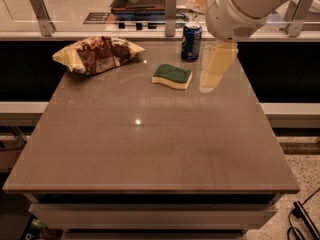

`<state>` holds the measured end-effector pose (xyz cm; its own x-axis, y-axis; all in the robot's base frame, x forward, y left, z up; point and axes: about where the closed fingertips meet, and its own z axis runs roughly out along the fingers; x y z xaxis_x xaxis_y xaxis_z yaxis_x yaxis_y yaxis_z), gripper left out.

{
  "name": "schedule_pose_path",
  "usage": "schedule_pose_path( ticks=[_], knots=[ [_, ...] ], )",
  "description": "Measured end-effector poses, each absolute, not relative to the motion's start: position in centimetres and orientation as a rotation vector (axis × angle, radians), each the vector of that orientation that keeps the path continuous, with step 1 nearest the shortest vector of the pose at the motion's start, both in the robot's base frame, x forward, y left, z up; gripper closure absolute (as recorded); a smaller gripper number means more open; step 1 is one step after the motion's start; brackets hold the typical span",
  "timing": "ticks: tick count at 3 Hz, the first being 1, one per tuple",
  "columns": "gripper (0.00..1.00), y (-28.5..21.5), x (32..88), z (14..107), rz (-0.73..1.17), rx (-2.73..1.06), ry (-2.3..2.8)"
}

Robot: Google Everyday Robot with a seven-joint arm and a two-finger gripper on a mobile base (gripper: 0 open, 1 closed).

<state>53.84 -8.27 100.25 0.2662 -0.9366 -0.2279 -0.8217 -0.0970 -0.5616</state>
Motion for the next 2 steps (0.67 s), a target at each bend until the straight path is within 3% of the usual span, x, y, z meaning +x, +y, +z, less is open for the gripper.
schedule_pose_path(
  ticks=[1, 2],
  knots=[
    [0.0, -6.3, 58.0, 99.6, -0.252, -1.922, 1.551],
    [0.0, -0.4, 65.0, 97.5, -0.265, -1.905, 1.511]
  ],
)
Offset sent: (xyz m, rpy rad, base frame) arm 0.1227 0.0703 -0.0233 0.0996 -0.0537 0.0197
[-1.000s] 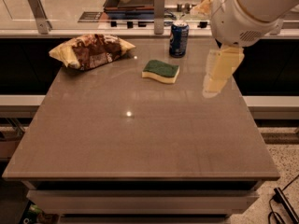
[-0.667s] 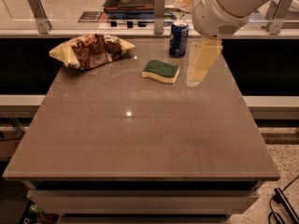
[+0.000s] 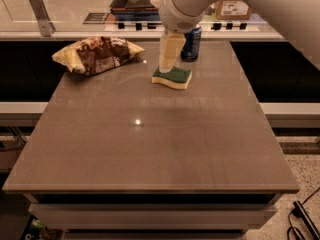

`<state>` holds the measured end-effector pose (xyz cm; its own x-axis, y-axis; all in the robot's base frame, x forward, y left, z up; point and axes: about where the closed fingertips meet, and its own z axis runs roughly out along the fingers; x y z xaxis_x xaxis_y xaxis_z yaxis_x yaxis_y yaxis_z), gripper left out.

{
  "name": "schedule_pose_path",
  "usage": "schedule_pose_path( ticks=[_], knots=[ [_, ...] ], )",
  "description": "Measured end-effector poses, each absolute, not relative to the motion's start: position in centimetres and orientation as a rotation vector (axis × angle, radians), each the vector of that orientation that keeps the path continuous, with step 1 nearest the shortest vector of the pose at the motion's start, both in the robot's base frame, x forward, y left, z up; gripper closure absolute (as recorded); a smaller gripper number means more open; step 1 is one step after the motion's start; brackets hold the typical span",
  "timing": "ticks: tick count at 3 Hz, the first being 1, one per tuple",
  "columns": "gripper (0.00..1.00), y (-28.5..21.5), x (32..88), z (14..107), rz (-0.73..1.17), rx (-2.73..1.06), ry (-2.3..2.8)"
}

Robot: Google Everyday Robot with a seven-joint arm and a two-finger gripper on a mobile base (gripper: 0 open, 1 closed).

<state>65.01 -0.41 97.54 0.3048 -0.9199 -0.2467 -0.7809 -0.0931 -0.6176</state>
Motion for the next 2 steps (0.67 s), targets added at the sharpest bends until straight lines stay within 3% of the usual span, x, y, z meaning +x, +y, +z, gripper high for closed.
schedule_pose_path(
  ticks=[2],
  knots=[
    [0.0, 0.8, 66.8, 97.2, -0.292, -1.906, 1.467]
  ],
)
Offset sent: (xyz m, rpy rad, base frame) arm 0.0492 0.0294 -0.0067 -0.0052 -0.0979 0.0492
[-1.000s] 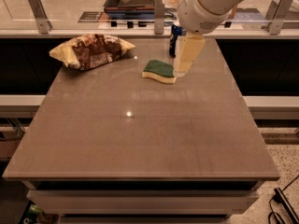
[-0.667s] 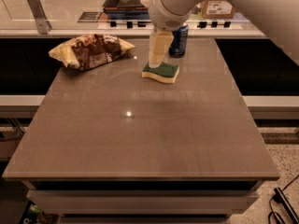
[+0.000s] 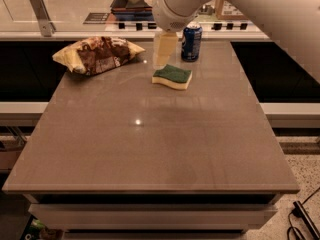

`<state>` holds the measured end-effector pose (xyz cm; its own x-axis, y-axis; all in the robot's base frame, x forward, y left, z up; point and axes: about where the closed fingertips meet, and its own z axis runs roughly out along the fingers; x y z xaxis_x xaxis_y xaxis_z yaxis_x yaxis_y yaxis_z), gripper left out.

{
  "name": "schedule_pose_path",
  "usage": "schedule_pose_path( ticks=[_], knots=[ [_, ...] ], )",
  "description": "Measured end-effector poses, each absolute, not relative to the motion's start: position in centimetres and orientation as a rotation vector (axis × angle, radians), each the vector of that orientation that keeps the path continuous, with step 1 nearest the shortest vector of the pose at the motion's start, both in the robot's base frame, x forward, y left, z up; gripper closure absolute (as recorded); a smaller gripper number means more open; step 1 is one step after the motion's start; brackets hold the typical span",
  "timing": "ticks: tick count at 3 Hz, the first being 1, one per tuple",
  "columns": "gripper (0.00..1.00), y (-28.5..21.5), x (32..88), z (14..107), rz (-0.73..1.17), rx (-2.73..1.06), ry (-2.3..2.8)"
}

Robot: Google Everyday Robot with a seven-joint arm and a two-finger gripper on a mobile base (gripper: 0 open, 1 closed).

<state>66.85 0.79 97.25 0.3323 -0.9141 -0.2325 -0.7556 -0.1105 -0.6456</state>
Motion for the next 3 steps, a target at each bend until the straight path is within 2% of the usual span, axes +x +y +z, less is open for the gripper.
schedule_pose_path(
  ticks=[3],
  knots=[
    [0.0, 7.1, 73.5, 93.6, -0.242, -1.948, 1.344]
  ],
)
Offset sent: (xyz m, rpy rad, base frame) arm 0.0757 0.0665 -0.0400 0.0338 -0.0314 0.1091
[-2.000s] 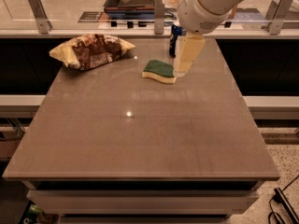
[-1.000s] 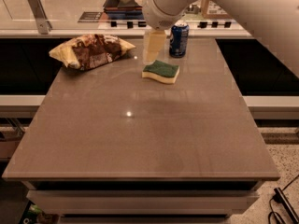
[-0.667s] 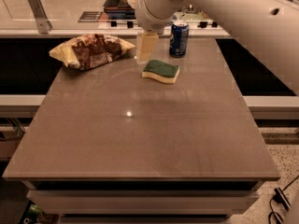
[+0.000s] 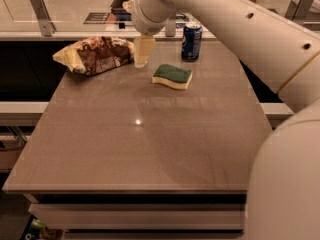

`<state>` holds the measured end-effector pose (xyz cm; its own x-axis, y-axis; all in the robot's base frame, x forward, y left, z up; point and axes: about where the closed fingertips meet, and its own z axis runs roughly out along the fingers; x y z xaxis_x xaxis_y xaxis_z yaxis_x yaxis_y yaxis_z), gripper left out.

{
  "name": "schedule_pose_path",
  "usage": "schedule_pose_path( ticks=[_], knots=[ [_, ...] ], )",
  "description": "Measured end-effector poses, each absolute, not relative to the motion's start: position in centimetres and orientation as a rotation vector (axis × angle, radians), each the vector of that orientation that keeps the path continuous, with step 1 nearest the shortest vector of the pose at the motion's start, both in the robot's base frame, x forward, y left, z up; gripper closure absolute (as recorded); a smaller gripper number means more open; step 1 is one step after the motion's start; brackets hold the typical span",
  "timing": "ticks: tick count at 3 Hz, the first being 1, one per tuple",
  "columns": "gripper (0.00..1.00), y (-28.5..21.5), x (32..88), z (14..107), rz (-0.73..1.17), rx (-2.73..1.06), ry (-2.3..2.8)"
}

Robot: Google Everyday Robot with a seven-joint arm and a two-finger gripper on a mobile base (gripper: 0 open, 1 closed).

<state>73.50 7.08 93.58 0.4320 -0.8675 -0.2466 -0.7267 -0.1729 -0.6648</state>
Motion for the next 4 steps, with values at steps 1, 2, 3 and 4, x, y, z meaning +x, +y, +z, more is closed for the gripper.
schedule_pose_path(
  ticks=[1, 2, 3, 4],
  knots=[
    [0.0, 9.1, 74.9, 93.0, -0.217, -1.964, 1.309],
    [0.0, 11.0, 75.6, 92.1, -0.185, -1.969, 1.285],
    [0.0, 13.4, 76.3, 91.2, -0.163, -1.974, 1.257],
    [0.0, 15.6, 77.0, 90.8, -0.148, -1.979, 1.223]
  ],
)
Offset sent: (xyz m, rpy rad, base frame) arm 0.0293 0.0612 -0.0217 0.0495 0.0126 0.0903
